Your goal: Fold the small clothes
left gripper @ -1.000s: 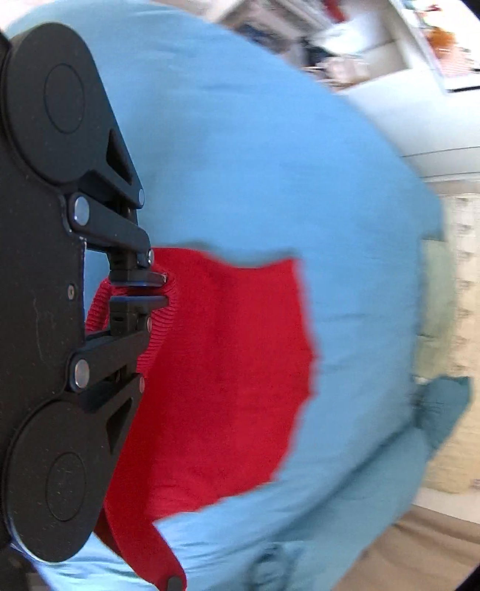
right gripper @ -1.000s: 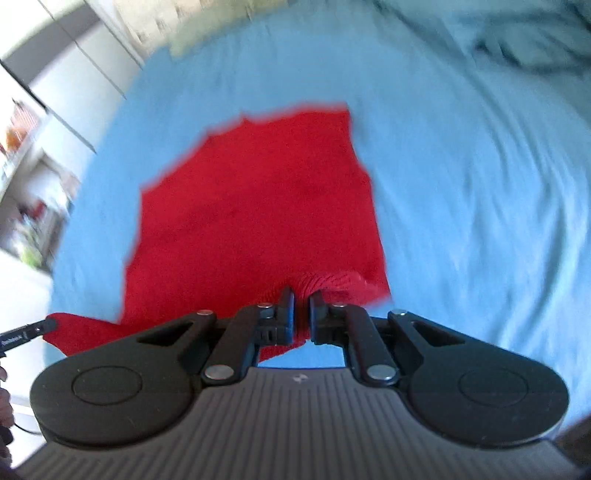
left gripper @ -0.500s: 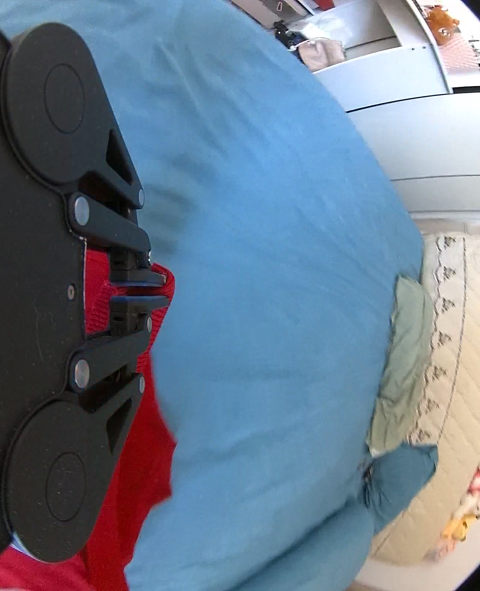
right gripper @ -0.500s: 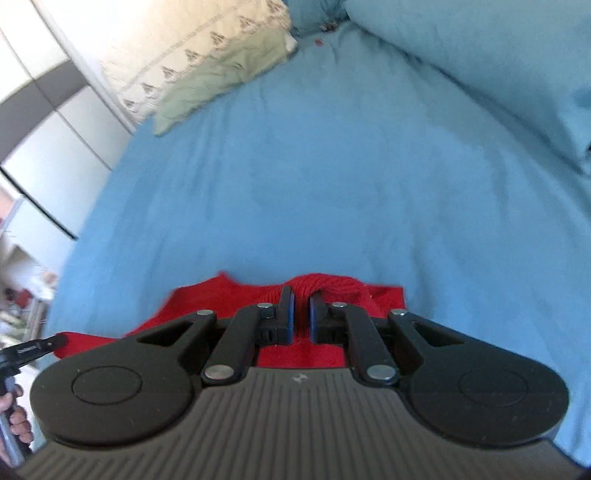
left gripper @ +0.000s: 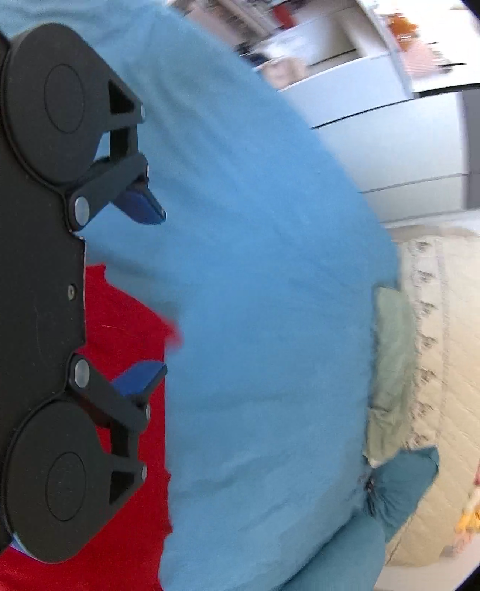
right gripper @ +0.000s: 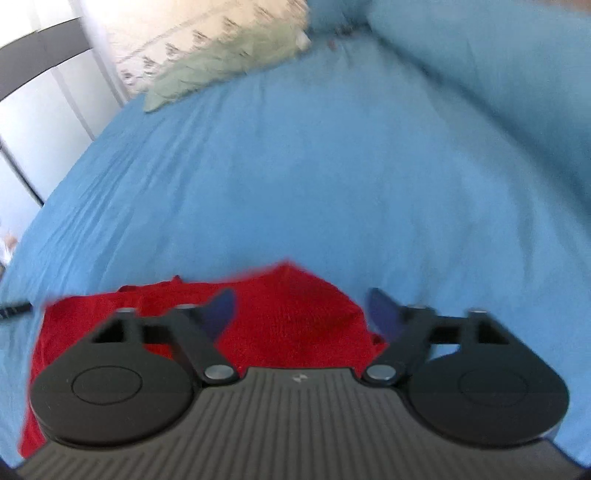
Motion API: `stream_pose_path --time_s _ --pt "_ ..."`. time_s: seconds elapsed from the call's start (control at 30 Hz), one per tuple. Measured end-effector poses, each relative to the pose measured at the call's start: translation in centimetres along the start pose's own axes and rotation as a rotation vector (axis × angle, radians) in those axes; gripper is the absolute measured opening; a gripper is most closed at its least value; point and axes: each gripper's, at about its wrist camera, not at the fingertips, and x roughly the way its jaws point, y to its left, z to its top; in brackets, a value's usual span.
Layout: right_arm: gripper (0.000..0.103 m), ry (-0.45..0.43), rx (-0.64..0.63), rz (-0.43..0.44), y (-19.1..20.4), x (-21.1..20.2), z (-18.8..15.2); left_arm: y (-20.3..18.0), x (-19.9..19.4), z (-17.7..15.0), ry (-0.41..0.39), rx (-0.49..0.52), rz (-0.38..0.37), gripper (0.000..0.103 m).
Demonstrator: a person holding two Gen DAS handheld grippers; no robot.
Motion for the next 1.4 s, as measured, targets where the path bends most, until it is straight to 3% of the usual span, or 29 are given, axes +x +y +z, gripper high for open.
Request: stream_pose_path --time_s 0.03,0.1,0.17,0.3,0.4,0.63,0.77,0.87,1.0,1.17,1.33,1.4 --pt "0.103 -0.002 -0.029 0.014 0.6 -0.8 -0.6 -0.2 -1.3 -0.5 -0.008 0.013 -0.015 0.097" --pt "0.103 0.021 -0.072 0.048 1.7 -1.8 -2.1 -0.4 -2.9 -2.0 0.005 0.019 -0.082 0.098" --pt "0.103 0.065 -0.098 0.07 2.6 -1.8 -3.9 -1.0 -3.0 -3.9 0.066 0.026 -0.152 0.099" --pt "0.103 0.157 -0.102 0.045 3.3 0.2 -7.5 -1.9 -1.1 -8.1 0.188 0.035 -0.183 0.098" --pt "0.103 0.157 -0.103 0.023 2.8 1.6 -8.9 -2.0 0.5 -10.1 0.237 0.037 -0.183 0.098" --pt "0.103 0.102 -0.177 0.007 3.2 0.7 -9.3 -2.4 0.0 -9.7 0.231 0.083 -0.164 0.103" --pt "0.103 0.03 -0.208 0.016 3.2 -3.2 -7.6 -3.1 -3.3 -7.8 0.129 0.156 -0.166 0.103" --pt "0.103 0.058 -0.229 -0.034 3.0 -6.8 -6.9 -3.9 -6.4 -6.5 0.087 0.193 -0.211 0.103" --pt "0.103 0.126 -0.05 -0.043 0.9 -10.4 -8.9 -6.6 -8.6 -6.9 0.105 0.185 -0.252 0.103" --pt "0.103 0.215 0.196 -0.069 -2.2 -10.9 -14.3 -10.2 -8.1 -9.1 0.174 0.138 -0.302 0.103" --pt "0.085 0.172 0.389 -0.039 -4.9 -9.4 -17.9 -13.0 -6.8 -10.9 0.201 0.17 -0.296 0.103" --pt "0.084 0.118 0.479 -0.026 -6.0 -8.9 -18.8 -13.4 -6.3 -11.1 0.213 0.169 -0.295 0.103"
